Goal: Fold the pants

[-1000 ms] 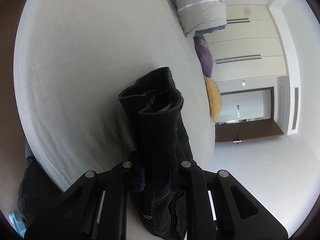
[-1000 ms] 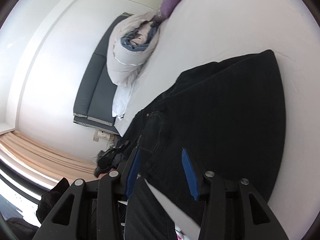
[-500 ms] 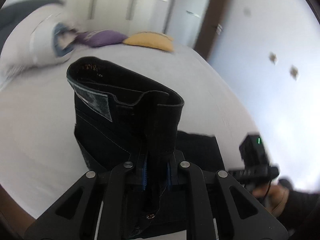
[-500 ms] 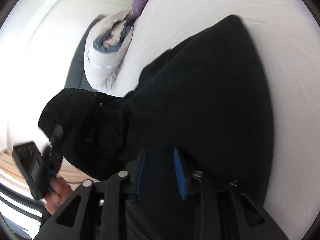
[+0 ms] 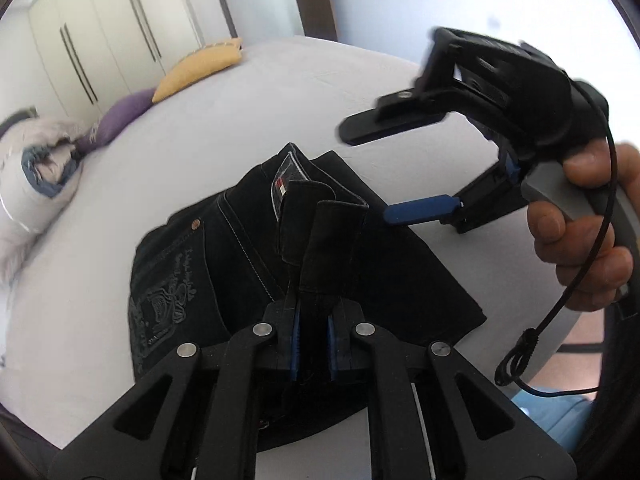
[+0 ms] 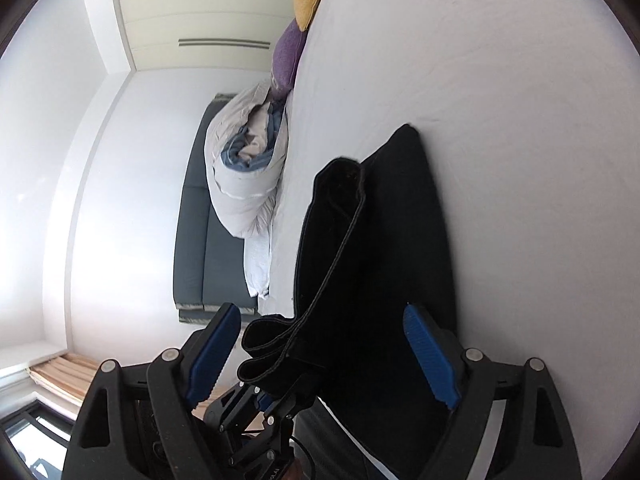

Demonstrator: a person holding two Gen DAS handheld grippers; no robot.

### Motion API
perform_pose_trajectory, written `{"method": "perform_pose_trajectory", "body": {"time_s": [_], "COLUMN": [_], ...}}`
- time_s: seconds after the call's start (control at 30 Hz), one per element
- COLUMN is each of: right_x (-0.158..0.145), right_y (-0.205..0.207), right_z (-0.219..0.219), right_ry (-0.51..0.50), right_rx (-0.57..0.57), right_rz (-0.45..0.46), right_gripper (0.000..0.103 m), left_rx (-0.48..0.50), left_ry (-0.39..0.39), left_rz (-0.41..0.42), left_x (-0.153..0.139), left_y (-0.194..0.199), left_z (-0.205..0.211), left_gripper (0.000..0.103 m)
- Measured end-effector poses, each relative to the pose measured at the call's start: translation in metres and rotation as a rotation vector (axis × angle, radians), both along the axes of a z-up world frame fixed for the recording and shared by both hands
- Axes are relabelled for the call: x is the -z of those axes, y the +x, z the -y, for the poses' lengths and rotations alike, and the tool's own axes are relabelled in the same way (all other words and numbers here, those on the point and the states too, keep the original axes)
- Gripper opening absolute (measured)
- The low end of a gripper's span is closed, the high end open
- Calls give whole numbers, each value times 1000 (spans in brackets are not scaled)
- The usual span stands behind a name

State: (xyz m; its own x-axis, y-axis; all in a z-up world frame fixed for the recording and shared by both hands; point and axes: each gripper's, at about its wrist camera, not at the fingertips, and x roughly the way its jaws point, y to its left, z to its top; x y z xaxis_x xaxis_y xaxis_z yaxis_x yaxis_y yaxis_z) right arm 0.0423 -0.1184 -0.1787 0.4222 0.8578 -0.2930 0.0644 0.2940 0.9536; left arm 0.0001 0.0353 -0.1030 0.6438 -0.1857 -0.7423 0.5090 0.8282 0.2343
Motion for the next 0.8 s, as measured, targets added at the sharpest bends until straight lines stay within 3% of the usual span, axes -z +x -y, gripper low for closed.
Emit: {"method": "perform_pose_trajectory", "body": {"time_s": [0.23, 0.27, 0.33, 0.37, 0.4, 0.5, 0.8], "right_x": [1, 0, -1, -1, -2, -2, -2], "right_y": [32, 37, 47, 51, 52, 46, 22], "right_z": [-33, -36, -42, -46, -49, -40, -3], "right_ry": [-73, -89, -135, -170, -217, -240, -258], "right_rx": [-87, -96, -128, -154, -173, -157, -75], "right_rz": [-54, -52, -47, -46, -42, -23, 36], "right_gripper": [86, 82, 64, 44, 32, 20, 16], "left_rx": [66, 76, 94, 101, 104, 108, 190], "left_ry": [131, 146, 172, 182, 186, 179, 195], "left_rz": [90, 98, 112, 116, 118, 119, 136], "left_x": [14, 16, 20, 22, 23, 22, 33], "left_y": [-23, -25, -29, -30, -31, -41, -47], "left_z": [13, 15, 18, 19, 20, 19, 36], "left_gripper": [8, 8, 8, 8, 8, 8, 8]}}
